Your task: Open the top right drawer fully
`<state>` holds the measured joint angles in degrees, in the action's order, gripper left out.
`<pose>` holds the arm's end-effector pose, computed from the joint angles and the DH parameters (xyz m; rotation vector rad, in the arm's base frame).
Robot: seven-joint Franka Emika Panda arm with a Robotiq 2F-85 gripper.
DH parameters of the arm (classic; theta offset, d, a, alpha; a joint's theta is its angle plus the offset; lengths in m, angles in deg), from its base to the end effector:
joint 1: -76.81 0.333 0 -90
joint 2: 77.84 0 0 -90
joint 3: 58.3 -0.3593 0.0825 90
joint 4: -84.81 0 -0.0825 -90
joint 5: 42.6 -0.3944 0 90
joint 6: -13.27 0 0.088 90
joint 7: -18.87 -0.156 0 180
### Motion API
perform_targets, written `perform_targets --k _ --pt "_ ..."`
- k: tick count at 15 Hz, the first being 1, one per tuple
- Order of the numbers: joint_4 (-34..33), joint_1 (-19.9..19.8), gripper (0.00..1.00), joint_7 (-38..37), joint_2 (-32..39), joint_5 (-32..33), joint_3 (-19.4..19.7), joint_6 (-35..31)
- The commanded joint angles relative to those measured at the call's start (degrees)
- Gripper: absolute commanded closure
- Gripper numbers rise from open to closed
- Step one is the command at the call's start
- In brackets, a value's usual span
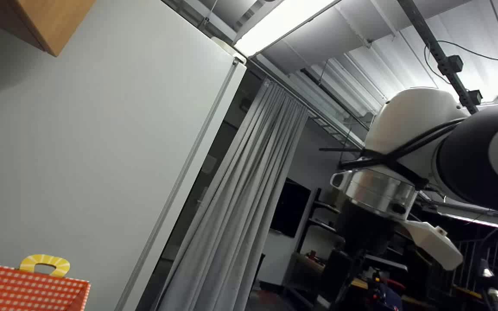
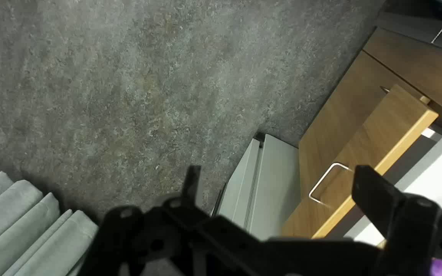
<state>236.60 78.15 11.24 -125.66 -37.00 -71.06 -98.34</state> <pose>0.2950 0.0644 0.4740 2.8945 0.1184 0.2277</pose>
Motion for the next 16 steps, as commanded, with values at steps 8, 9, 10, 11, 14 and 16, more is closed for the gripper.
perform_targets --k 8,9,10,11,14,16 --pt "-0.15 1.13 0.0 -0.73 0.3 0.8 0.91 0.22" --pt "-0.15 1.13 0.0 -0.73 0.3 0.8 0.91 0.22" --pt "-0.15 1.13 0.0 -0.73 0.3 0.8 0.91 0.22" --pt "-0.15 1.13 0.0 -0.73 0.3 0.8 0.91 0.22" --pt "-0.15 1.13 0.0 -0.73 0.3 0.8 0.91 0.22" --pt "-0.16 1.14 0.0 -0.58 1.62 0.14 1.41 0.1"
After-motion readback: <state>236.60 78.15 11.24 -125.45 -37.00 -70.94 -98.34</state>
